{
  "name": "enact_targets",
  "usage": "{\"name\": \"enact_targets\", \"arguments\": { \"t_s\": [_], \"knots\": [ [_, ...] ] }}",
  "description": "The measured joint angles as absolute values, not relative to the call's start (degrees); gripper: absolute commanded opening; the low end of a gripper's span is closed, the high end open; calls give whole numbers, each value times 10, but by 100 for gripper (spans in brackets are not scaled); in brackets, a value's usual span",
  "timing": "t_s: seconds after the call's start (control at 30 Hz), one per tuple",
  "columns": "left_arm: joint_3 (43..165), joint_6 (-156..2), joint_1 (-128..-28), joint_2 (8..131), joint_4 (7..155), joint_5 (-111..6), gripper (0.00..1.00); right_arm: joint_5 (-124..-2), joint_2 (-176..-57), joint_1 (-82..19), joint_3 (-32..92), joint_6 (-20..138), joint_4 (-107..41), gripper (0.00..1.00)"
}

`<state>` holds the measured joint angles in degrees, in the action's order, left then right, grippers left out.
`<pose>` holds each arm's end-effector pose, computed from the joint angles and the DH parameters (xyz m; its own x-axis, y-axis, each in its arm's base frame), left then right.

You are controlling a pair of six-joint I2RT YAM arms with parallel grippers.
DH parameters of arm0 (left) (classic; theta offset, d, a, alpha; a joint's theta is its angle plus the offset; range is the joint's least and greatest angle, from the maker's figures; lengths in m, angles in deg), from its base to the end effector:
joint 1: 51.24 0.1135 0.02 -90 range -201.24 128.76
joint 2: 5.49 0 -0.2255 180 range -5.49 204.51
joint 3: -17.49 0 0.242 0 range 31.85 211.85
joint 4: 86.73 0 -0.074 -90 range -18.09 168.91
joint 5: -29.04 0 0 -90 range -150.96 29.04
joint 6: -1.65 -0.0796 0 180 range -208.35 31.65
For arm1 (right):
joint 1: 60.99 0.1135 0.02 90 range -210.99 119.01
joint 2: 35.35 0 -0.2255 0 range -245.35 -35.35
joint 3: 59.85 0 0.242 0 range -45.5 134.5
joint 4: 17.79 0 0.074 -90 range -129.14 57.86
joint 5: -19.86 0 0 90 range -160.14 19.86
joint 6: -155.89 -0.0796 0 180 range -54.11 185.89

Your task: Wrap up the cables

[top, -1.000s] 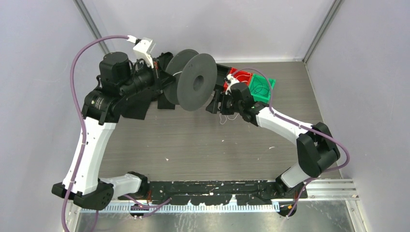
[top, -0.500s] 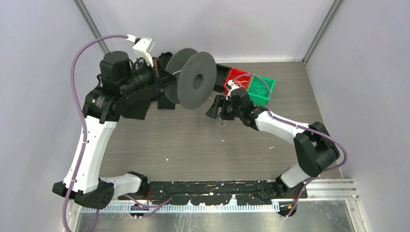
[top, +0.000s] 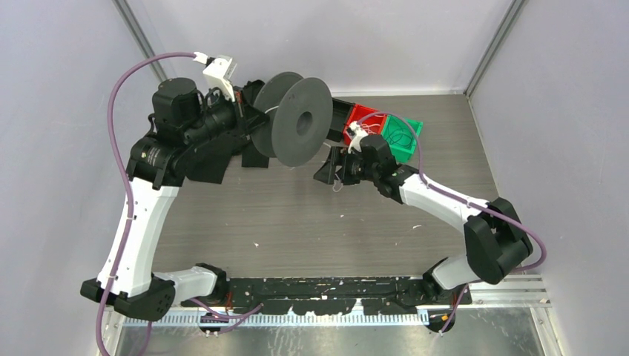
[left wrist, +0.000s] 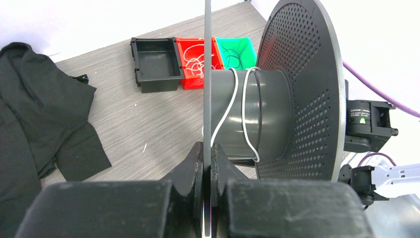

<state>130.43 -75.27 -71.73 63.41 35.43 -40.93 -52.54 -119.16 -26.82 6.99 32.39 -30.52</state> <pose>0.2315 -0.1156 0.4566 -0.3626 -0.0915 -0.9274 0.5733 0.7627 -0.2994 0.2821 0.2206 0.1928 -0.7573 0.1218 -0.6417 -0.4014 0.6882 0.6044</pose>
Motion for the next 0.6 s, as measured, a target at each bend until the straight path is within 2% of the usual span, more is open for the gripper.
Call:
{"name": "enact_targets", "arguments": {
  "t_s": [0.27, 0.47, 0.6],
  "knots": [
    [1304, -753, -717, 634, 359, -408, 0, -483, -1179, -268, 71, 359, -316, 80],
    [1304, -753, -717, 634, 359, -404, 0, -478, -1200, -268, 72, 367, -321, 62],
    [1304, -753, -717, 634, 359, -403, 0, -488, -1209, -268, 72, 368, -320, 62]
  ]
}}
